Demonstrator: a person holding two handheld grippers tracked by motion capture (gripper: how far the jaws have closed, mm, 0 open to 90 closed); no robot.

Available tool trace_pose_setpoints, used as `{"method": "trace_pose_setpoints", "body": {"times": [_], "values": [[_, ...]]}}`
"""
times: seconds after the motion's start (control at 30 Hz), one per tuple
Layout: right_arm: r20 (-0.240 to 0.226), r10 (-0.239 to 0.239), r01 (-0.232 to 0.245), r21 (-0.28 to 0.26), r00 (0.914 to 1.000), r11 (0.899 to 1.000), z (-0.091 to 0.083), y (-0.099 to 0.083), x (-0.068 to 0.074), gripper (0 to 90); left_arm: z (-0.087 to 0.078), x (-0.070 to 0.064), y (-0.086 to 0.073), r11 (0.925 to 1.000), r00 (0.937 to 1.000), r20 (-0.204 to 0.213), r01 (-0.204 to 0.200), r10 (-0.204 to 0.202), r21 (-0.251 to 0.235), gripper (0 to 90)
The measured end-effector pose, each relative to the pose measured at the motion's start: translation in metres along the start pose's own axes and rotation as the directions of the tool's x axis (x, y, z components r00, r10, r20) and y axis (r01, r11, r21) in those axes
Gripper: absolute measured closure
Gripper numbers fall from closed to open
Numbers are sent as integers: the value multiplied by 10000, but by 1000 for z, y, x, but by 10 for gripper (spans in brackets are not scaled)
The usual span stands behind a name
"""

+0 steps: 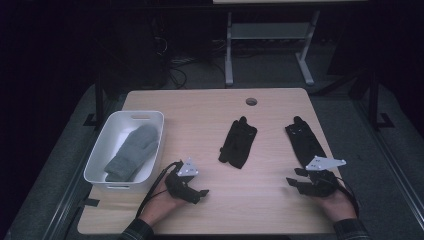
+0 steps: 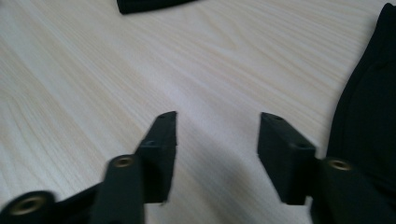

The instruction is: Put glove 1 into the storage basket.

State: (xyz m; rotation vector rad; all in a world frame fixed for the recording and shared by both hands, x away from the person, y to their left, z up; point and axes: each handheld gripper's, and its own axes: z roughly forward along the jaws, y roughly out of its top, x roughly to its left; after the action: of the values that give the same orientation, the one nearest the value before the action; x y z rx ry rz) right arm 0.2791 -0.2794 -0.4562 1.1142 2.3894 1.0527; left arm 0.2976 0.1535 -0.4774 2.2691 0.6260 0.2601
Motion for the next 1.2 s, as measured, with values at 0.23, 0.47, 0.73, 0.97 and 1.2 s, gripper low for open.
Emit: {"method": "trace_pose_setpoints", "body": {"times": [0.23,0.47,0.73,0.97,1.2], "values": [[63,194,-196,294,9998,9994,5,13,-12,844,-1,0,0,10000,10000,-87,9,-9,-9,126],[576,515,-531,264,9970,9982,4,29,-36,900,0,1,0,10000,10000,-38,-31,31,9,125],[1043,927,-949,165,9902,9953,15,41,-68,900,0,1,0,10000,10000,-13,-60,60,31,124],[1754,1206,-1244,107,9771,9922,24,49,-94,900,-1,1,0,10000,10000,-9,-57,57,53,124],[2174,1545,-1664,377,9638,9853,30,43,-119,900,-1,1,0,10000,10000,-12,-59,59,67,125]]}}
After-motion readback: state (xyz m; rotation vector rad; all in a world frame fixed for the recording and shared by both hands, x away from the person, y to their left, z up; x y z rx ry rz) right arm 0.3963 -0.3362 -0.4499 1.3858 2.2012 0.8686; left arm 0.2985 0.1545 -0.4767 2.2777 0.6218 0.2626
